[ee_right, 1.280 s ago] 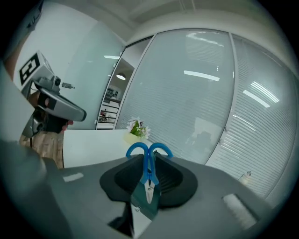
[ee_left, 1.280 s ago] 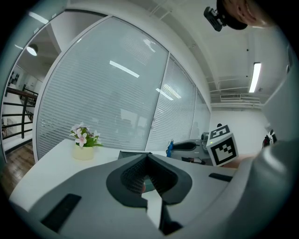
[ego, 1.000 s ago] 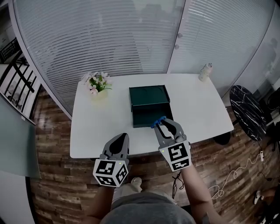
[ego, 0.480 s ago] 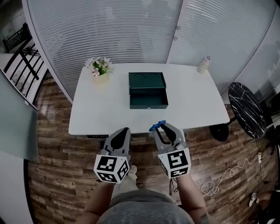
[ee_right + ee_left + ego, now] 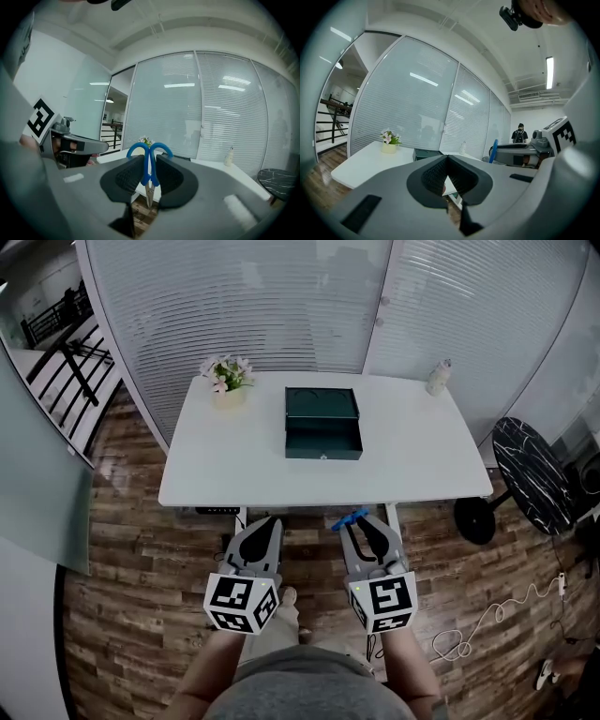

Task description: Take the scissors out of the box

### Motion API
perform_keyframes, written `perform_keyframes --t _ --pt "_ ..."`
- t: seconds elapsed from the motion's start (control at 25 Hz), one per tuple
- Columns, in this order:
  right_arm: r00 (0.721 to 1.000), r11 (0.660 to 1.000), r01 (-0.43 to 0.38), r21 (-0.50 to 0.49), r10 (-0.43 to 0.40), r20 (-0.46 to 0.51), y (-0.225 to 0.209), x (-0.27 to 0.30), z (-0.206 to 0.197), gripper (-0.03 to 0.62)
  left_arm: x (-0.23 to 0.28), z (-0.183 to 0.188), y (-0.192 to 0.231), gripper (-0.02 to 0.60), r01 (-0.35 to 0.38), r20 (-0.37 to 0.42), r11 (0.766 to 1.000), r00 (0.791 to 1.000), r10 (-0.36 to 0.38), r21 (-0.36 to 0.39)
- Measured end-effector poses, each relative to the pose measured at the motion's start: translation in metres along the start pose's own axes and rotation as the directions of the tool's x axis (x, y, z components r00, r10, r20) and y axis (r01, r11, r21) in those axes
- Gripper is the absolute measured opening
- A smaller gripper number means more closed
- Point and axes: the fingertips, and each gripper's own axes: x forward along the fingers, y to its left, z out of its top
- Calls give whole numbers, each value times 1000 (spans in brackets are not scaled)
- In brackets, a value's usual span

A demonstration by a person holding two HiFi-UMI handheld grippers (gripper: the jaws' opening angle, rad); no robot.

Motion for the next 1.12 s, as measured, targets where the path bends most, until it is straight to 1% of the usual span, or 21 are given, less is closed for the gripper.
perform_keyframes --t 0.2,0.44,0.68,1.12 --pt "1000 1000 12 10 -12 0 4 -16 -4 92 -13 -7 -4 6 1 -8 1000 1000 -1 3" --pt "1000 1000 16 23 -16 5 10 -25 -5 91 -21 -6 -7 6 0 -4 1000 1000 0 7" --pt "1000 998 9 55 -10 16 12 -23 -7 92 -22 -6 -6 6 -1 -1 1000 1000 1 7" --pt "999 999 16 47 -18 36 11 -22 0 92 -19 -3 -6 6 -9 4 1000 1000 9 3"
